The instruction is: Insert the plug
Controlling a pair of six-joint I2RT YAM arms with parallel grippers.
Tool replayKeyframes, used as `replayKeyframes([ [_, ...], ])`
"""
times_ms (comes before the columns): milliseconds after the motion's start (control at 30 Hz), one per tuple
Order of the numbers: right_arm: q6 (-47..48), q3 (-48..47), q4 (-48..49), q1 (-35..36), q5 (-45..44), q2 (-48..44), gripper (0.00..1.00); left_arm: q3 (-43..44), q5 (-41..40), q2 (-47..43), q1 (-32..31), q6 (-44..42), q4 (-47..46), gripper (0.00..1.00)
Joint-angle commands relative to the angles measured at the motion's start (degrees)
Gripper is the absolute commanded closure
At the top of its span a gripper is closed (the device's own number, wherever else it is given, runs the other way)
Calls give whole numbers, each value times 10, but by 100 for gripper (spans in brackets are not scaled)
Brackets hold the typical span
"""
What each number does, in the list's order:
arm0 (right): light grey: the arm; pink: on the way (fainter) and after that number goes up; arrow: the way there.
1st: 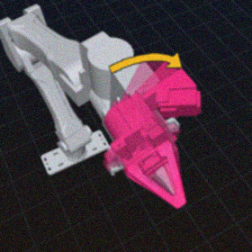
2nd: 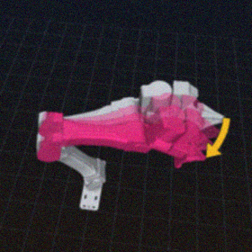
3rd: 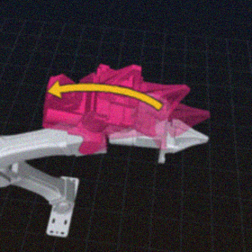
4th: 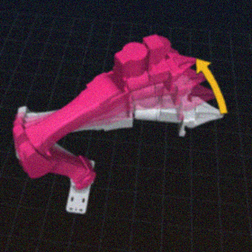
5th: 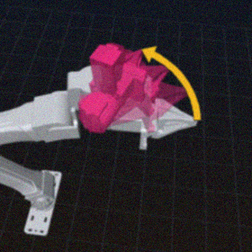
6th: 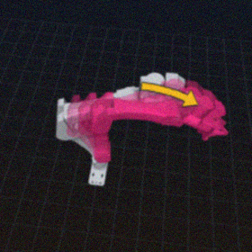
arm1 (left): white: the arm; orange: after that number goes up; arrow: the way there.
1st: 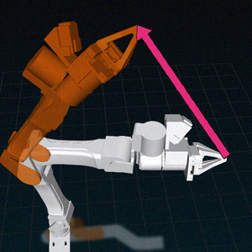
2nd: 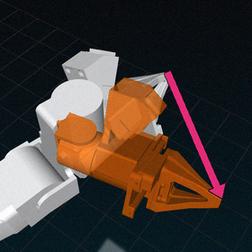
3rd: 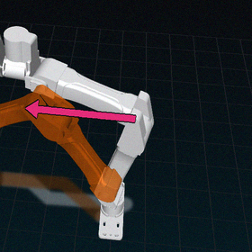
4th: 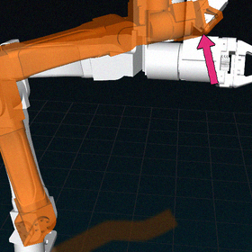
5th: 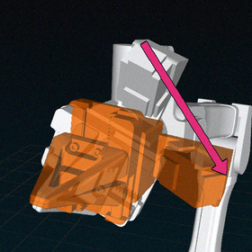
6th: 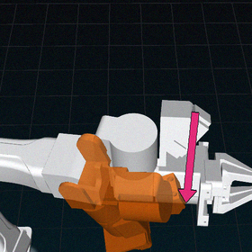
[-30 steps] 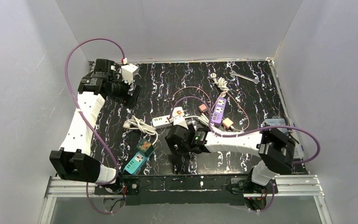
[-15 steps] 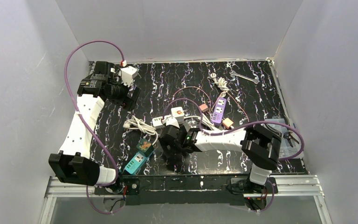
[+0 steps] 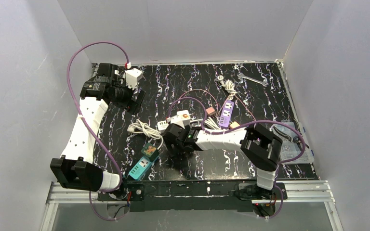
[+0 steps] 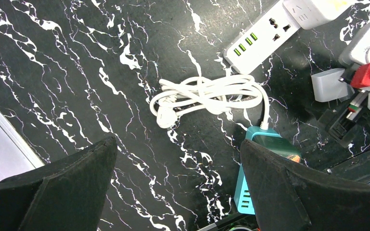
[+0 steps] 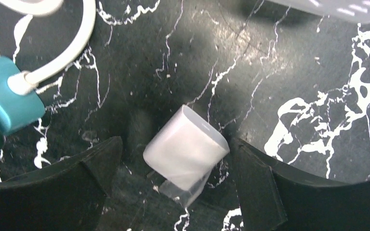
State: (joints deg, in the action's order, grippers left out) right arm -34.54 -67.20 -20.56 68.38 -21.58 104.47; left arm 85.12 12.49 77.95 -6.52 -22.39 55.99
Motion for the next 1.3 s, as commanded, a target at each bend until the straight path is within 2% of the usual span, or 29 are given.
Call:
replayKeyframes([
  [0, -4, -40, -7, -1, -7, 19, 12, 13, 4, -4, 2, -6, 14, 2],
  [167, -4, -40, -1, -1, -1, 21, 22, 9, -1, -3, 2, -9, 11, 2],
  [267, 8, -36, 16, -1, 1, 17, 24, 5, -3, -2, 2, -10, 10, 2],
  [367, 33, -50, 13, 0, -5, 18, 17, 2, -3, -3, 2, -11, 7, 2],
  [467, 36, -72, -33, 0, -34, 20, 9, 0, -4, -4, 2, -14, 8, 2],
  [600, 3, -64, -79, 3, -49, 7, 5, -3, -5, -6, 2, -18, 6, 2],
  [767, -20, -40, -75, 6, -22, 0, 9, -1, -4, -3, 2, -15, 5, 2],
  [1000, -9, -49, -37, 6, 26, 13, 12, 4, -7, -2, 2, -16, 4, 2],
  [1267, 14, -85, -17, 6, 32, 43, 22, 3, -13, -5, 2, -17, 5, 2],
])
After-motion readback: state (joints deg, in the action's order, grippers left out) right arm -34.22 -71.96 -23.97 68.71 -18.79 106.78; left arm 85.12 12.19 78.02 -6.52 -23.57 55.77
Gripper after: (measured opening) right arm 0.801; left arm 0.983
